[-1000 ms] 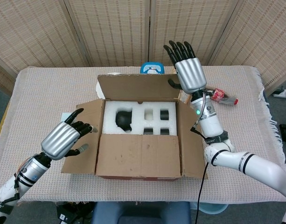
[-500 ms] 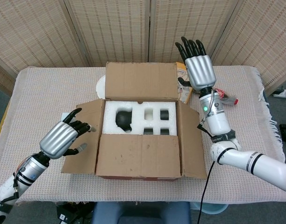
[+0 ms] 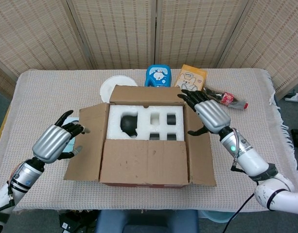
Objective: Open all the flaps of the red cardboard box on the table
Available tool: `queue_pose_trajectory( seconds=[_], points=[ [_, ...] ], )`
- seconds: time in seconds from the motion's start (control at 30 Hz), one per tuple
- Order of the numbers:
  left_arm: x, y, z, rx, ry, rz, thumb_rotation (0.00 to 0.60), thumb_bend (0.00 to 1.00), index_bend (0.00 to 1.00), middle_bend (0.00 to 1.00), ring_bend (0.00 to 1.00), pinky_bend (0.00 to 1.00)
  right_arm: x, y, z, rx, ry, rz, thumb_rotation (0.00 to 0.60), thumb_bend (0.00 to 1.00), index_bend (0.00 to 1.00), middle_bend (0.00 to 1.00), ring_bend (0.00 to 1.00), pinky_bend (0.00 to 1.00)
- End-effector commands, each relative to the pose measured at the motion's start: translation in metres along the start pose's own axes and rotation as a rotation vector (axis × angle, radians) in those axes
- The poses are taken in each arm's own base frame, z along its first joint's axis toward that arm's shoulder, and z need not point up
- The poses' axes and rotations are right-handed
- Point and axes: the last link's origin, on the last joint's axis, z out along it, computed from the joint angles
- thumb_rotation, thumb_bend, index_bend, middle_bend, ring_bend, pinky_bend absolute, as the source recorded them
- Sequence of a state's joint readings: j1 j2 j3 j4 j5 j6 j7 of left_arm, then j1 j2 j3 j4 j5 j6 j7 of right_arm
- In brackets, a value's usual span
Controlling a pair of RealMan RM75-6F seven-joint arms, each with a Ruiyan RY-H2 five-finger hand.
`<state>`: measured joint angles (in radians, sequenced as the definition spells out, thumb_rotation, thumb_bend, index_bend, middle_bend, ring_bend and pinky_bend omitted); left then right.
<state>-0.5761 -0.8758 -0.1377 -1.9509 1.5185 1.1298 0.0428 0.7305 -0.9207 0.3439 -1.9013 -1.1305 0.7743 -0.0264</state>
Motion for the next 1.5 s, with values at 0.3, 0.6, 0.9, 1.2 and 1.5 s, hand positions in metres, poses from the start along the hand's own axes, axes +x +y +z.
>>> queue_pose_trajectory(
  seconds=[0.3,0.6,0.9,1.2,1.5],
  points=[
    [-0.002,0.003,-0.003,-0.006,0.002,-0.008,0.600,0.38,0.36,0.42,0.41,0.00,-0.037,-0.010,-0.033,0.054,-0.261,0.217,0.600,0.14,0.00,0.22,0.04,0.00],
    [-0.006,-0.001,-0.006,0.005,-0.012,-0.011,0.600,0.38,0.36,0.42,0.41,0.00,-0.044,-0.010,-0.021,0.066,-0.338,0.265,0.600,0.14,0.00,0.26,0.05,0.00],
    [-0.006,-0.002,-0.005,0.009,-0.016,-0.009,0.600,0.38,0.36,0.42,0.41,0.00,-0.046,-0.011,-0.007,0.059,-0.378,0.261,0.600,0.14,0.00,0.26,0.05,0.00],
    [-0.005,-0.003,-0.004,0.011,-0.011,-0.009,0.600,0.38,0.36,0.42,0.41,0.00,-0.047,-0.021,-0.003,0.074,-0.436,0.234,0.600,0.14,0.00,0.26,0.05,0.00],
    [-0.005,-0.002,-0.004,0.008,-0.010,-0.008,0.600,0.38,0.36,0.42,0.41,0.00,-0.036,-0.021,-0.021,0.084,-0.391,0.409,0.600,0.14,0.00,0.27,0.08,0.00]
  ],
)
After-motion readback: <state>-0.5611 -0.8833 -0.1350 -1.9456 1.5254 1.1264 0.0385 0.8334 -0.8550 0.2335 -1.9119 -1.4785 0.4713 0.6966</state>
